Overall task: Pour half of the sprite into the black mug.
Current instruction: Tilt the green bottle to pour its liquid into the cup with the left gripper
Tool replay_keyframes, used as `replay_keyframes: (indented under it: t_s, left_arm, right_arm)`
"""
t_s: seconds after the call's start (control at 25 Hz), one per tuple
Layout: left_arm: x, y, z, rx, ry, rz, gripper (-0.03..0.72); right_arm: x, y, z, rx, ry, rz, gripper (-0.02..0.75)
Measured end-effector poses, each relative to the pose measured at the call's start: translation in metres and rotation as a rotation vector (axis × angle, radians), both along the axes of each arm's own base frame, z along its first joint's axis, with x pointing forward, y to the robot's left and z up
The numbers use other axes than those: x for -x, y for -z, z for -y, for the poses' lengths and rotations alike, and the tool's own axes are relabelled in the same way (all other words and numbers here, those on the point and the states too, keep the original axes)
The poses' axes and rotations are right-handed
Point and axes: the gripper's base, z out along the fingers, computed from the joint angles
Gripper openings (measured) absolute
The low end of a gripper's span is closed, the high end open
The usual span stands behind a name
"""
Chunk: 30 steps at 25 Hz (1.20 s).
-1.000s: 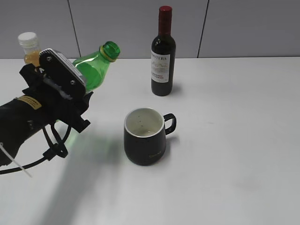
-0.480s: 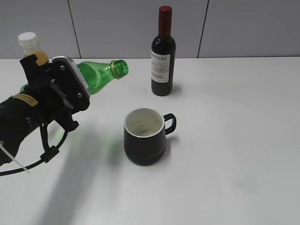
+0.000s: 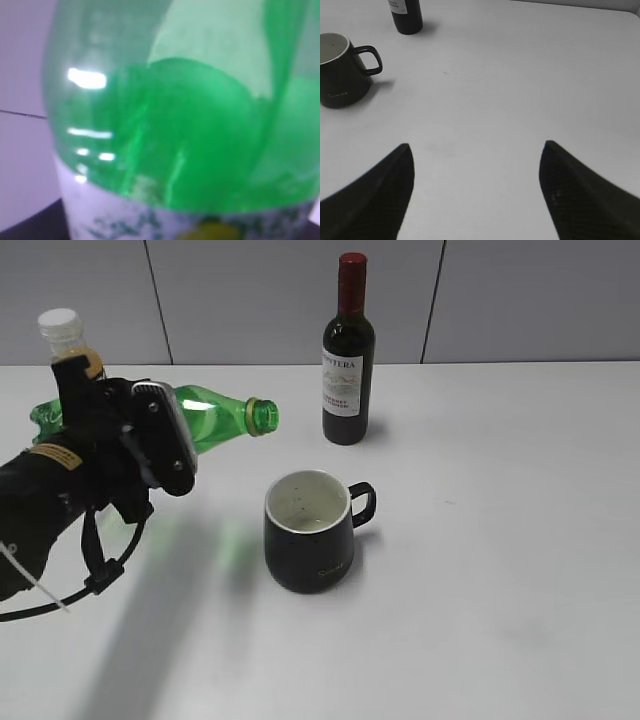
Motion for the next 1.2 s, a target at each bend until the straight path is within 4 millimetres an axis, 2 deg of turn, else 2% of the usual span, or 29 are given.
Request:
replay_keyframes:
  t_s: [0.72, 1.2]
  left_arm:
    - [-0.0047, 0.007, 0.0005, -0.219, 0.034, 0.014, 0.463]
    - [-0.006, 0.0044, -0.0005, -0.277, 0.031, 0.041, 0.463]
  right_arm:
    - [0.0, 0.0, 0.0, 0.0, 0.0, 0.0, 0.59]
    - [0.0, 0.0, 0.0, 0.0, 0.0, 0.0, 0.59]
